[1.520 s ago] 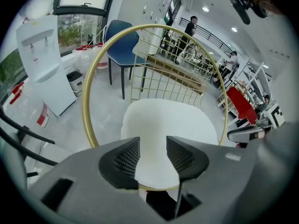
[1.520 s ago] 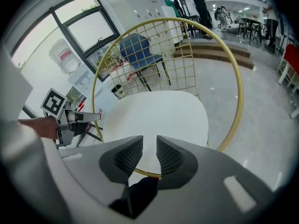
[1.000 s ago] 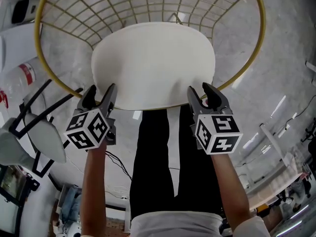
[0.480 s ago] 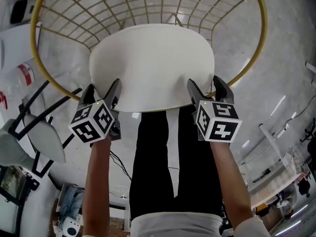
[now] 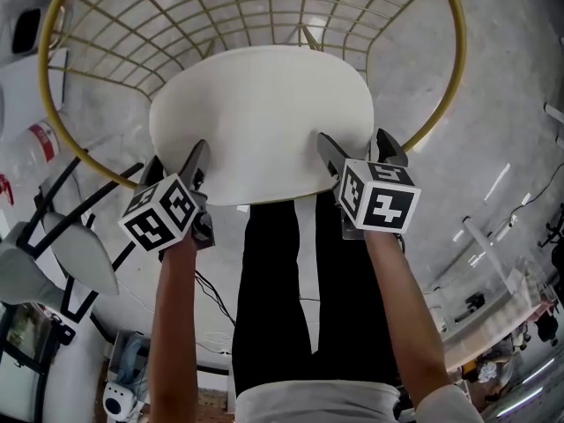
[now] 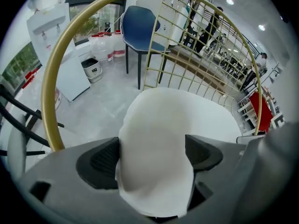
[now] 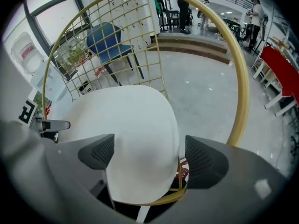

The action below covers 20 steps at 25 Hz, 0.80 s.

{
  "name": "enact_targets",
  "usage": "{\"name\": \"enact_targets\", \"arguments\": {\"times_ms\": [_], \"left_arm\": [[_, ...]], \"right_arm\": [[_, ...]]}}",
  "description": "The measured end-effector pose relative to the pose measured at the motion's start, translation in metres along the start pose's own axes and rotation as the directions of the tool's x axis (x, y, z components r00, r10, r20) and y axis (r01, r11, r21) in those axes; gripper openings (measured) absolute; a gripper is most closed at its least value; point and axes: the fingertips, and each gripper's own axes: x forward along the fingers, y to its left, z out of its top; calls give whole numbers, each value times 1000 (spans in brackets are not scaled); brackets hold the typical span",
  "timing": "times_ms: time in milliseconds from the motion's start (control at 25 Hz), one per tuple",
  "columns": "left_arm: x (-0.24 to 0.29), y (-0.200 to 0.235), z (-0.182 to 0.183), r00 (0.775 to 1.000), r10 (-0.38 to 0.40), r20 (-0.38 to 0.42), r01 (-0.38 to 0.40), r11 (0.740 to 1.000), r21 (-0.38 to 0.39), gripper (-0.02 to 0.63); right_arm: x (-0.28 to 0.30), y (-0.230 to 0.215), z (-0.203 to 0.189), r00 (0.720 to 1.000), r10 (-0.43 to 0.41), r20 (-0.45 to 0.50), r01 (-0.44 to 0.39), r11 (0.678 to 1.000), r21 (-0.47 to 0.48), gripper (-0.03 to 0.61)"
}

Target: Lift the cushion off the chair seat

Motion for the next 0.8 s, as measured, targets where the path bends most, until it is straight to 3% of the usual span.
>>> {"name": "enact_targets", "arguments": {"times_ms": [240, 440, 600, 800], "left_arm": [[6, -1, 0, 1000, 18, -10, -18, 1000, -19, 439], [14, 1, 0, 999, 29, -22, -29, 999, -37, 425], [11, 3, 0, 999, 37, -37, -38, 999, -36, 383], [4, 5, -1, 998, 51, -32, -51, 999, 18, 305]], "right_arm": [[18, -3, 0, 999, 18, -47, -14, 997, 76, 482], [20, -2, -1, 998, -11, -60, 13, 999, 33, 471], [15, -5, -2, 998, -14, -63, 15, 1000, 14, 415], [8, -9, 0, 998, -30, -52, 29, 1000, -4, 339]]}}
